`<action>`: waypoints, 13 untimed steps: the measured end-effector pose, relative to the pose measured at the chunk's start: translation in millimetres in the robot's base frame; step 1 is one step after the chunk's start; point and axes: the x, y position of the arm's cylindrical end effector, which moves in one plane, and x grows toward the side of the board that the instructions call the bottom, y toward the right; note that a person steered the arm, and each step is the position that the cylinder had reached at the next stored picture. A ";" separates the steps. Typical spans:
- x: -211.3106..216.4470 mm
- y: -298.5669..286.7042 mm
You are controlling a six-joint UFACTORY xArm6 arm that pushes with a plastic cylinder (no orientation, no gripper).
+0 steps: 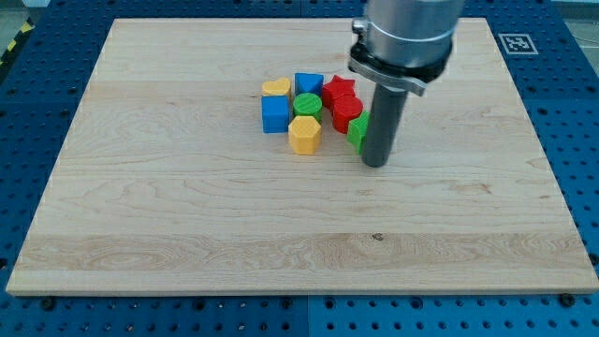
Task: Separate the green star from red circle
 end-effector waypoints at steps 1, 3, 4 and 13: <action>-2.9 -31.0; -29.9 -52.1; -30.1 -34.7; -5.8 -1.1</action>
